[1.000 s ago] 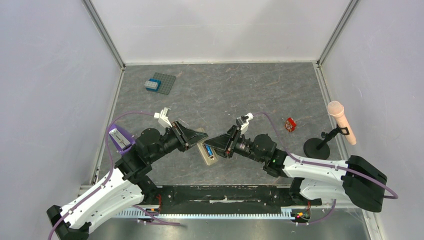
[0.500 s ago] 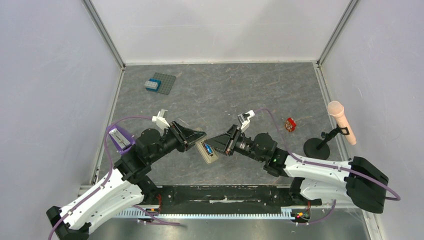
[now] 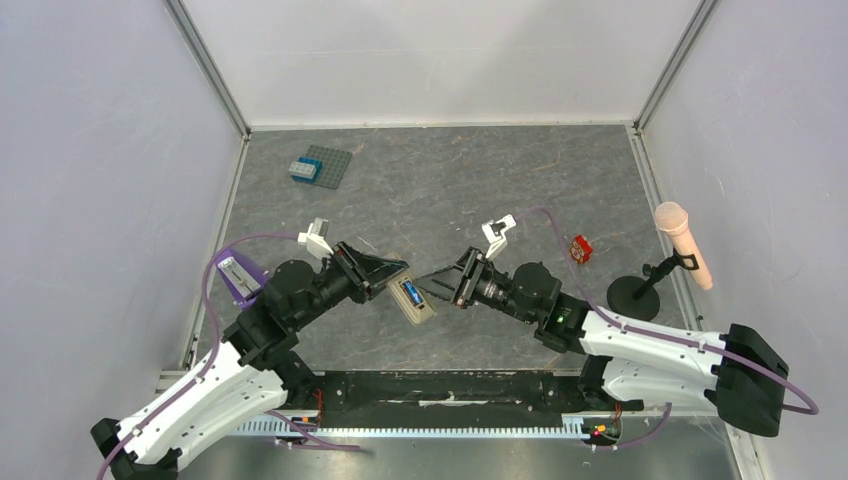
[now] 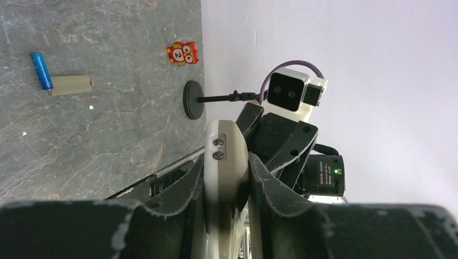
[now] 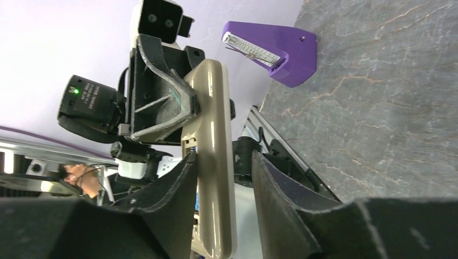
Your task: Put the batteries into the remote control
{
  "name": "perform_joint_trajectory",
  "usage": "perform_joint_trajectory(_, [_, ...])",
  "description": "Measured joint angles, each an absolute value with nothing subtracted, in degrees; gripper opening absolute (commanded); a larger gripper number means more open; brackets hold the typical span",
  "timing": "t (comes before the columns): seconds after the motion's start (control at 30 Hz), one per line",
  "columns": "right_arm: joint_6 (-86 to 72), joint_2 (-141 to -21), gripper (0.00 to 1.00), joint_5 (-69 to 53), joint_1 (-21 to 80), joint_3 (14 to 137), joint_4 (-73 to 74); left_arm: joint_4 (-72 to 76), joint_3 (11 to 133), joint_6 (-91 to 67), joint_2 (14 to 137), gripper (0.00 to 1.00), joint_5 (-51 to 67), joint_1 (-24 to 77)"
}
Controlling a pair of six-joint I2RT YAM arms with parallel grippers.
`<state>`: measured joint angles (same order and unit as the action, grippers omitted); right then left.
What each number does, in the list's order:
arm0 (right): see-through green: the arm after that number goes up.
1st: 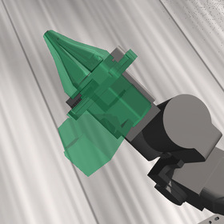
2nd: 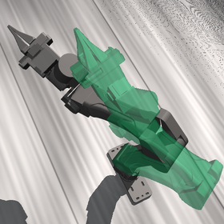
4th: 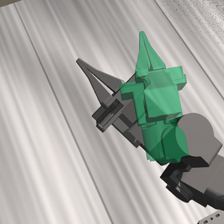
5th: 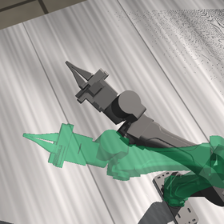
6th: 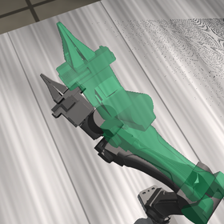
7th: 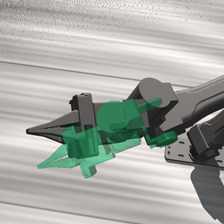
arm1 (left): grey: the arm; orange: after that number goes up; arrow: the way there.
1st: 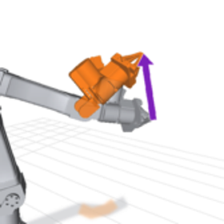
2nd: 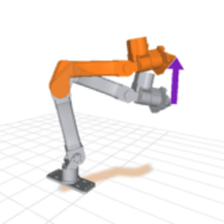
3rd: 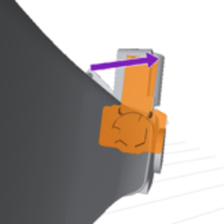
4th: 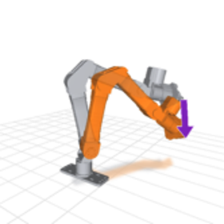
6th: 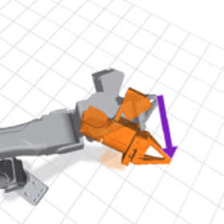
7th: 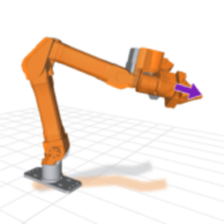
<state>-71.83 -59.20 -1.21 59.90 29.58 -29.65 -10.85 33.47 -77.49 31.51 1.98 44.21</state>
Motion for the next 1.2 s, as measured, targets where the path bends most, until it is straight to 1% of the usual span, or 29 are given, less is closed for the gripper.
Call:
perform_joint_trajectory(0.07, [-70.28, -58.67, 0.53, -1.21, 59.94, 30.26, -28.01, -10.94, 33.47, -76.99, 30.81, 0.02, 1.72, 44.18])
perform_joint_trajectory(0.2, [-68.14, -55.99, 0.73, -0.58, 59.99, 30.28, -23.59, -11.14, 33.67, -73.34, 29.34, 0.02, 1.41, 44.03])
perform_joint_trajectory(0.3, [-65.91, -53.58, 0.79, 0.49, 59.70, 30.06, -20.47, -10.79, 34.85, -69.30, 27.77, 0.02, 1.61, 43.83])
perform_joint_trajectory(0.53, [-56.42, -50.76, 0.80, -2.98, 59.44, 30.26, -20.25, -9.41, 36.18, -57.43, 26.37, 0.02, 6.02, 43.79])
perform_joint_trajectory(0.73, [-44.91, -53.34, 0.80, -11.73, 59.46, 35.66, -16.32, -9.37, 37.30, -49.41, 27.68, 0.02, 11.90, 43.79])
perform_joint_trajectory(0.93, [-38.79, -55.42, 0.81, -17.63, 59.46, 38.24, -14.68, -8.49, 38.22, -46.00, 29.08, 0.02, 15.81, 43.79])
perform_joint_trajectory(1.2, [-36.64, -58.96, 0.80, -18.22, 60.05, 39.57, -13.34, -8.21, 38.22, -45.28, 31.57, 0.02, 17.58, 43.77])
